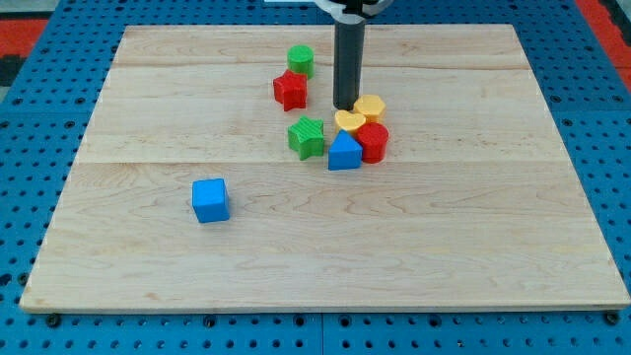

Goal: Slide the hexagon slightly into the group of blocks

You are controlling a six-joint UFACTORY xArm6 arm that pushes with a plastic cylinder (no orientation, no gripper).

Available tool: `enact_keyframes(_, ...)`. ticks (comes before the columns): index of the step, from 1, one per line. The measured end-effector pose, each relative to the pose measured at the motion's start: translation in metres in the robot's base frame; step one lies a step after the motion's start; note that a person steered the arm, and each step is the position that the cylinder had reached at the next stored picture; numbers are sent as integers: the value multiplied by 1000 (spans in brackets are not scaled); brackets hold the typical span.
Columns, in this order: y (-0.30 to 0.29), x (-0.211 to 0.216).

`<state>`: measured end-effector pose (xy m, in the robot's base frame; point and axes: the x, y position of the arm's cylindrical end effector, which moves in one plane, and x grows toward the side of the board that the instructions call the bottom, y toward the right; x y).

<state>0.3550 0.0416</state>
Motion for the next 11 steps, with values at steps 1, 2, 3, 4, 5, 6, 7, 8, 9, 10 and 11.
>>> enact_keyframes(1,7,-4)
enact_keyframes(2,17,-34)
enact_keyframes(3,55,-19)
enact_keyframes(4,94,-8)
enact_keyframes(5,110,6)
enact_keyframes(6,110,23)
enact_keyframes(7,110,13)
enact_keyframes(8,107,7)
enact_keyframes(9,106,-6)
enact_keyframes(10,91,-6)
enact_keyframes(11,68,3)
